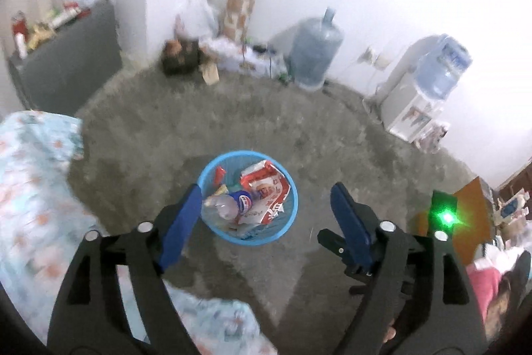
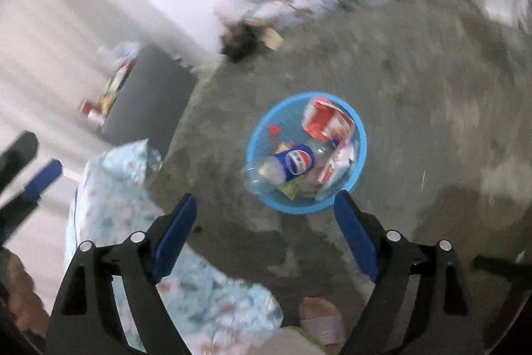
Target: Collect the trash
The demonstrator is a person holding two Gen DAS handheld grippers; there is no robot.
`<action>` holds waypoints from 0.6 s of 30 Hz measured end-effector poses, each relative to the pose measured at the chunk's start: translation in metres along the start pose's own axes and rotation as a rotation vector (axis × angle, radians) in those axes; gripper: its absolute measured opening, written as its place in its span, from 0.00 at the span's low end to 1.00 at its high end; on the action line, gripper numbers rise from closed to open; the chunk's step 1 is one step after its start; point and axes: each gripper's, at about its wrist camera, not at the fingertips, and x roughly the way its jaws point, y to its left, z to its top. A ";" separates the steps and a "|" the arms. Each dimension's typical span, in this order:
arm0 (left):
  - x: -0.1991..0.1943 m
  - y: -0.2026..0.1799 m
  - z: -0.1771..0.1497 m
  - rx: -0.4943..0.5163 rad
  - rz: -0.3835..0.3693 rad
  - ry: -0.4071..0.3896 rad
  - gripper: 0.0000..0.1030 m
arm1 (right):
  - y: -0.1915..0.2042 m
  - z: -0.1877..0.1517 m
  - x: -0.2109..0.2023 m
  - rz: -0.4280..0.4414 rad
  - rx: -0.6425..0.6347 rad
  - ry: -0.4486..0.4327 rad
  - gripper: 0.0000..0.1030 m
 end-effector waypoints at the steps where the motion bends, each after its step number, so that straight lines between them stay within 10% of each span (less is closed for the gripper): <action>1: -0.023 0.001 -0.007 -0.003 0.005 -0.029 0.81 | 0.014 -0.003 -0.010 -0.005 -0.041 -0.011 0.83; 9: -0.185 0.028 -0.107 -0.148 0.204 -0.209 0.89 | 0.125 -0.060 -0.092 0.026 -0.417 -0.097 0.92; 18: -0.267 0.062 -0.205 -0.409 0.585 -0.306 0.91 | 0.220 -0.167 -0.124 -0.112 -0.980 -0.137 0.94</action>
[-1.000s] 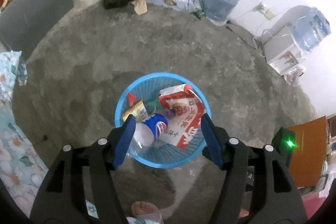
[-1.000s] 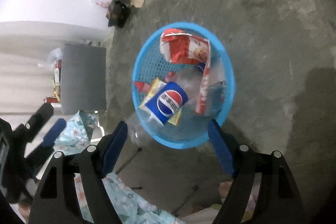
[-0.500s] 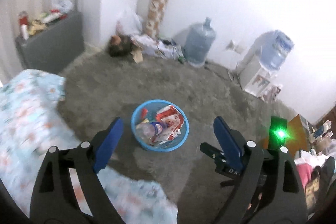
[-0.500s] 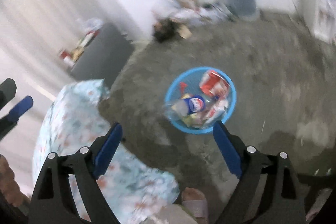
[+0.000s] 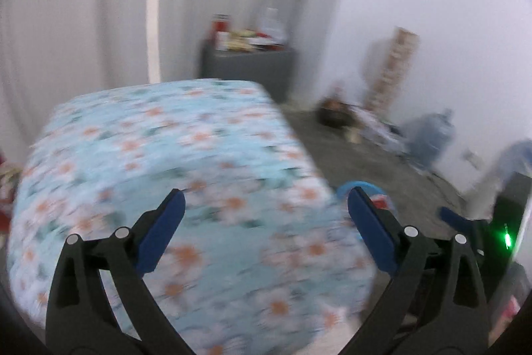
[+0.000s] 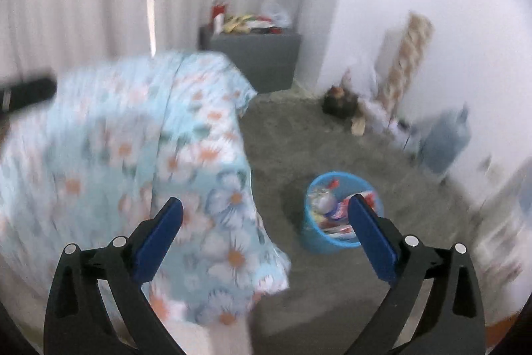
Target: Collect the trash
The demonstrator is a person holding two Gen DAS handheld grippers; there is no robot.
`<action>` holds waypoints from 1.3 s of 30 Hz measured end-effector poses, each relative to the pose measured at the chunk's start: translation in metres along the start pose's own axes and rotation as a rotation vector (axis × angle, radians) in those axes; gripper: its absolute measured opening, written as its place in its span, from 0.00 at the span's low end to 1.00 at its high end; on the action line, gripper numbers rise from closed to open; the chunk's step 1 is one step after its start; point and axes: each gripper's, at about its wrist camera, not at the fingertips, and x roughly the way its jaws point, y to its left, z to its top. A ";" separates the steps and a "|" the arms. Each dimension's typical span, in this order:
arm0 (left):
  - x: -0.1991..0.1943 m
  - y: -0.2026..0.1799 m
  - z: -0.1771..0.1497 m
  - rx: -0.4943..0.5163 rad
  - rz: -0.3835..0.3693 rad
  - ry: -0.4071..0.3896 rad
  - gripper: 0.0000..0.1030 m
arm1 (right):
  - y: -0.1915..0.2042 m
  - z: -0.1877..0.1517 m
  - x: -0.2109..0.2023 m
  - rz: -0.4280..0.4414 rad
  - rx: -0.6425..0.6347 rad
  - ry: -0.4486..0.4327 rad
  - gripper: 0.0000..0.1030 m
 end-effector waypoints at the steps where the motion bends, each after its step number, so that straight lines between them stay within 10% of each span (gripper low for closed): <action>1: -0.002 0.008 -0.005 -0.004 0.036 0.002 0.91 | 0.010 -0.001 -0.003 -0.024 -0.042 0.000 0.94; 12: -0.010 0.024 -0.061 0.040 0.226 0.085 0.91 | 0.015 -0.022 -0.034 0.076 0.020 -0.023 0.94; 39: -0.009 0.015 -0.079 0.014 0.297 0.183 0.91 | -0.024 -0.045 -0.020 0.062 0.178 0.063 0.94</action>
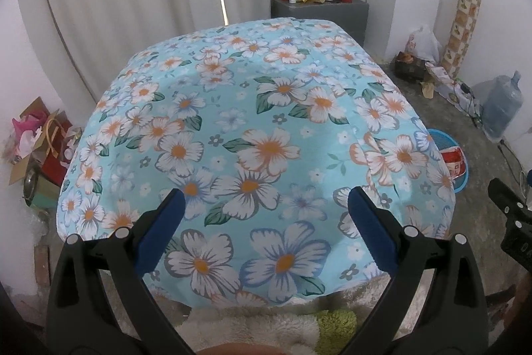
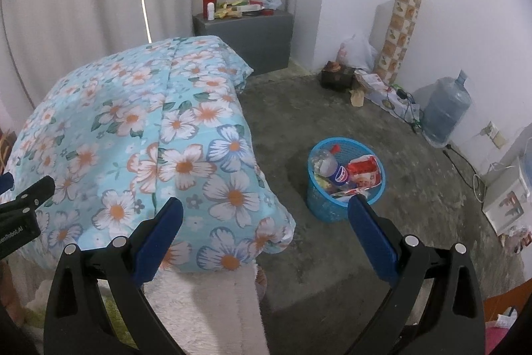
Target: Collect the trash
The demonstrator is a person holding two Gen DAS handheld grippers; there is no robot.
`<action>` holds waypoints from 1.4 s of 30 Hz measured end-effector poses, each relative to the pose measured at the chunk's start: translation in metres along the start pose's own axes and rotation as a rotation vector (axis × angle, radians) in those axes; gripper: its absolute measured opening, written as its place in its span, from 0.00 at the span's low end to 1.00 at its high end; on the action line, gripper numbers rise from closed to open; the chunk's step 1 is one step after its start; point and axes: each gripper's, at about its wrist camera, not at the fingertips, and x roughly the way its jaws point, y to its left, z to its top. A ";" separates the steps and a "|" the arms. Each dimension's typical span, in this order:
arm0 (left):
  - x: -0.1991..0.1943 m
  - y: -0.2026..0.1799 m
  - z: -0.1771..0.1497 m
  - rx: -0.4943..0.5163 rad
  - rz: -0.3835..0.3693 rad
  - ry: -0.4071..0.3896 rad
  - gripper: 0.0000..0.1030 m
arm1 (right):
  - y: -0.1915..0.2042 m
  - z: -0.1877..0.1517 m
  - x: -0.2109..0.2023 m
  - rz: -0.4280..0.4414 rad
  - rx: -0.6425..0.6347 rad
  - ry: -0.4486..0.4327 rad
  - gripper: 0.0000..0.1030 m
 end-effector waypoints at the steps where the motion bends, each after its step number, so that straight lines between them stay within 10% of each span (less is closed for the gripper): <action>1: 0.000 -0.001 0.000 0.003 -0.001 0.002 0.91 | -0.001 0.000 0.000 -0.001 0.001 -0.001 0.94; 42: 0.001 -0.021 0.001 0.041 -0.029 0.026 0.91 | -0.019 0.000 0.001 -0.018 0.028 -0.004 0.94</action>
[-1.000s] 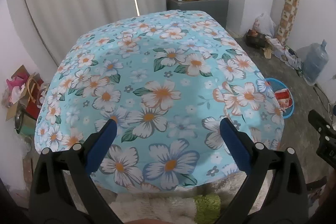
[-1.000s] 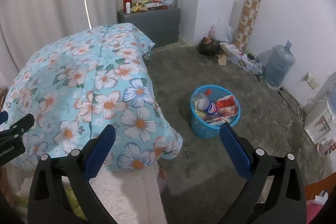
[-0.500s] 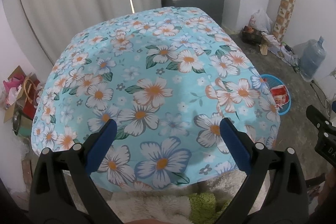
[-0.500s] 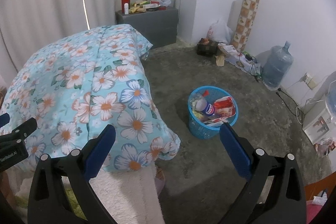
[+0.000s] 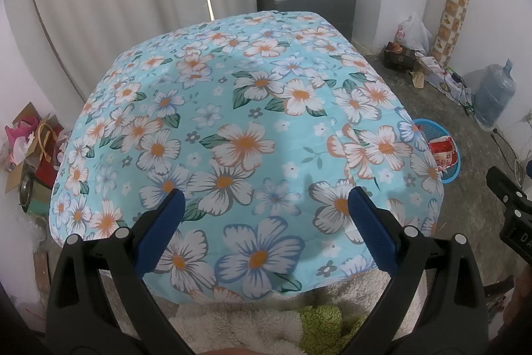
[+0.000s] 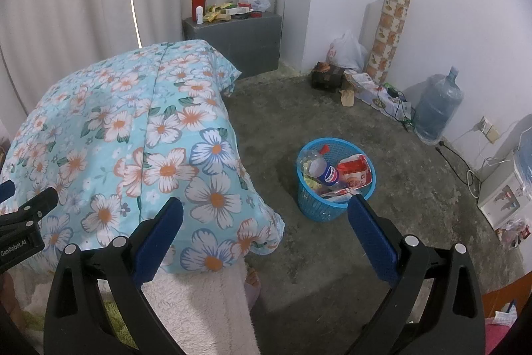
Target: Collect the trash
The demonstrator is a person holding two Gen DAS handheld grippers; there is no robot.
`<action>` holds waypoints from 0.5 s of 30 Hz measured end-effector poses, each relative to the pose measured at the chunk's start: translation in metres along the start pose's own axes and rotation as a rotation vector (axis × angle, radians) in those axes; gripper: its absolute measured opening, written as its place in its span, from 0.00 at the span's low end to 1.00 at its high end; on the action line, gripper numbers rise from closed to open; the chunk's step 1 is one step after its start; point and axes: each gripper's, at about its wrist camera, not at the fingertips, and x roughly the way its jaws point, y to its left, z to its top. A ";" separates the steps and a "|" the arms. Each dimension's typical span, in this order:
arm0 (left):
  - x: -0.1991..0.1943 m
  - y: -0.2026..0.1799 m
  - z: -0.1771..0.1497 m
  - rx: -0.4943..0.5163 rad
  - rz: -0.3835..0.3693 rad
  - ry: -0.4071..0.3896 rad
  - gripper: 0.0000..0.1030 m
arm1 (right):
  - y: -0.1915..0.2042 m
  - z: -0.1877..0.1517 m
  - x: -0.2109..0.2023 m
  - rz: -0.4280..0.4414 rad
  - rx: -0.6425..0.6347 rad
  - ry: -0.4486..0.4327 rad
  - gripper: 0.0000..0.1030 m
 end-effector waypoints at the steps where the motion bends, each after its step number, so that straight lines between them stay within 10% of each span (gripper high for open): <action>1: 0.000 0.001 0.000 0.001 0.000 0.000 0.91 | 0.001 0.000 0.000 0.000 0.000 0.000 0.94; 15: 0.000 0.002 -0.001 0.000 0.000 -0.004 0.91 | 0.000 0.002 -0.001 -0.001 0.001 -0.002 0.94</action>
